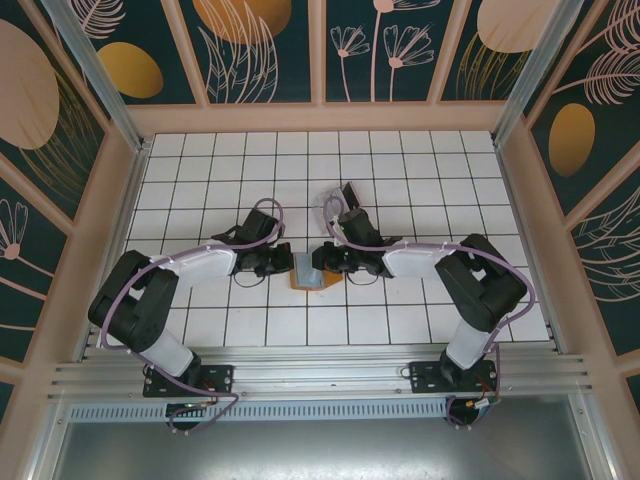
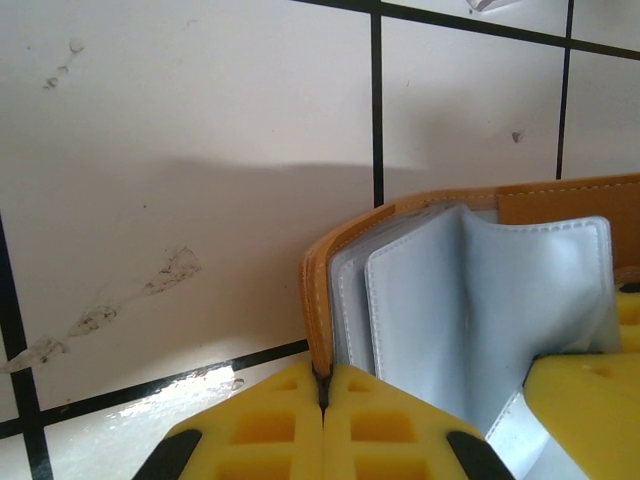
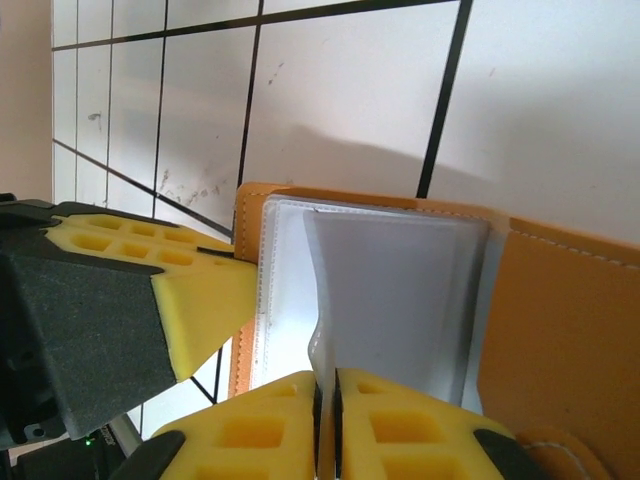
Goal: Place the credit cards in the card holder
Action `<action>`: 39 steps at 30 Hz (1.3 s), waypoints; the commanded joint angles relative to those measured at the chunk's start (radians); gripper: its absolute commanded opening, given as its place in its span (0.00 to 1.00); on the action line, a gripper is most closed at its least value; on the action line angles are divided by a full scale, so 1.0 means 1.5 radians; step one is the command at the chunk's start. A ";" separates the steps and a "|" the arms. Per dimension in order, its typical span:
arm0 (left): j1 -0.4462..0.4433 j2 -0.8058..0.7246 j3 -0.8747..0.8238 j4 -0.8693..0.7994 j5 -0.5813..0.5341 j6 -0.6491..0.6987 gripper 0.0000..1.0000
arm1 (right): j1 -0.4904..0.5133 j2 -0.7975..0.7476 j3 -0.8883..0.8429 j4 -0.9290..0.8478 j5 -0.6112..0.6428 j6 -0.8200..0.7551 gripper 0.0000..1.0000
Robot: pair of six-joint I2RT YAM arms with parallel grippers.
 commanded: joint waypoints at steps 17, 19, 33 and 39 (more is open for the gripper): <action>0.005 -0.012 -0.037 0.008 -0.037 0.001 0.05 | -0.017 -0.045 -0.023 -0.152 0.151 -0.084 0.35; 0.006 -0.021 -0.040 0.007 -0.041 -0.001 0.08 | -0.018 -0.054 -0.030 -0.159 0.160 -0.084 0.40; 0.006 -0.070 -0.019 -0.016 -0.046 -0.001 0.39 | -0.021 -0.097 -0.022 -0.201 0.178 -0.096 0.47; 0.006 -0.089 -0.006 -0.027 -0.062 0.004 0.41 | -0.029 -0.129 -0.016 -0.189 0.146 -0.088 0.47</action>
